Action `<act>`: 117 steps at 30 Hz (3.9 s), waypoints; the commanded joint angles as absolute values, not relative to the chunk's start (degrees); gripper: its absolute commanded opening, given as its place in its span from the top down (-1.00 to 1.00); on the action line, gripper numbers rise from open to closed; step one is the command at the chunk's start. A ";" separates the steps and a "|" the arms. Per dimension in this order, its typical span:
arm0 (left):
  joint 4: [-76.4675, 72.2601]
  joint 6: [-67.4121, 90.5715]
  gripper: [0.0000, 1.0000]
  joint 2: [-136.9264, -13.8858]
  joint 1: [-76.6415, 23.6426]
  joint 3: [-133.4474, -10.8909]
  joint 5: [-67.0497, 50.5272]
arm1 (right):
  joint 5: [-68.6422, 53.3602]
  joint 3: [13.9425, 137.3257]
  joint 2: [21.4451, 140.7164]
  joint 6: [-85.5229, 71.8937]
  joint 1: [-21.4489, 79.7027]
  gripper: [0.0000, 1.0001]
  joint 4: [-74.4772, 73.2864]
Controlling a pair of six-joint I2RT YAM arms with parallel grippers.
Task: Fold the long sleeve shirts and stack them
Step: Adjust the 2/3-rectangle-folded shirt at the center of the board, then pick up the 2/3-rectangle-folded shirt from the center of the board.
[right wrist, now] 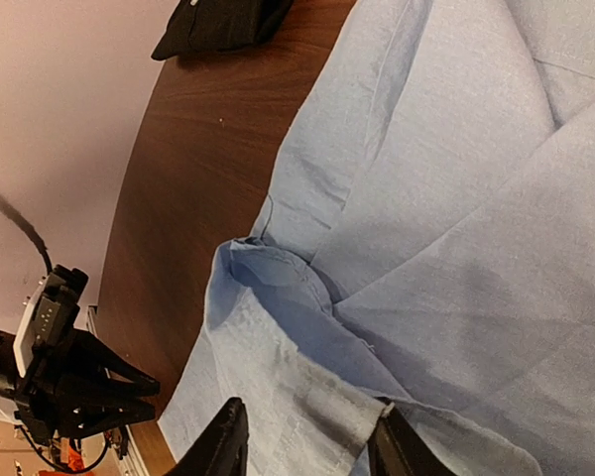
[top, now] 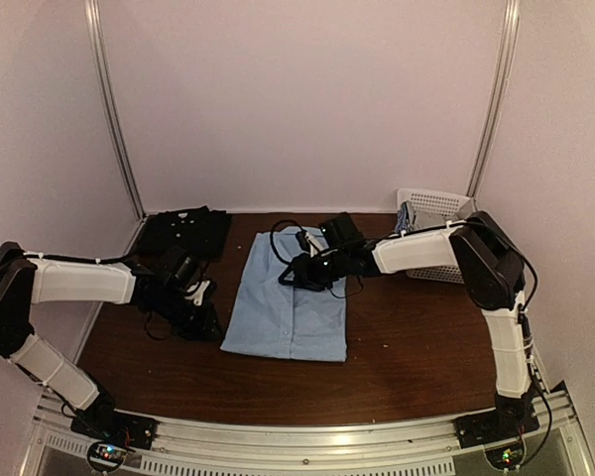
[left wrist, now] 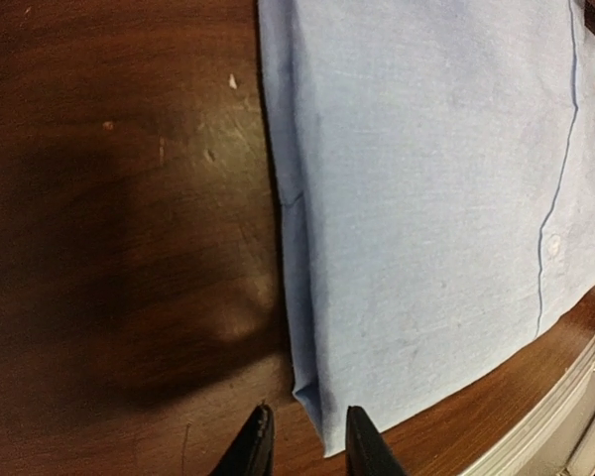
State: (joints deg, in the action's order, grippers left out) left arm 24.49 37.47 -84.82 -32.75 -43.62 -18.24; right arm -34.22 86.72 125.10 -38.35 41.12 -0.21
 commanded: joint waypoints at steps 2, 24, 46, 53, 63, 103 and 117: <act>23.21 37.78 0.48 -83.56 -33.13 -42.48 -18.71 | -31.18 87.44 125.84 -36.31 41.40 0.30 -2.30; 22.11 39.34 0.34 -81.00 -33.13 -40.85 -20.29 | -9.03 83.20 112.92 -31.95 42.60 0.15 -15.02; 16.84 46.71 0.37 -83.06 -38.36 -36.64 -16.20 | -3.68 45.12 90.86 -51.67 54.81 0.16 -5.96; 18.57 50.08 0.40 -79.07 -38.85 -34.52 -12.69 | -3.31 43.08 90.18 -54.44 57.99 0.15 -4.57; 17.65 50.36 0.29 -78.63 -38.85 -36.57 -10.66 | -4.32 40.60 90.45 -56.43 58.34 0.26 -1.67; 14.76 53.48 0.32 -84.42 -40.08 -36.54 -12.98 | -7.20 36.79 91.61 -58.57 59.15 0.50 4.38; 16.41 58.39 1.00 -80.24 -45.04 -35.54 -14.65 | -6.78 35.36 85.87 -57.14 59.36 1.00 2.31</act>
State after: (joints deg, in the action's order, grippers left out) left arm 14.52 56.27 -84.07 -43.75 -36.27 -13.58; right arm -7.27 36.80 90.43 -58.08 58.74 3.99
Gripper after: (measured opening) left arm 0.016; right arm 0.013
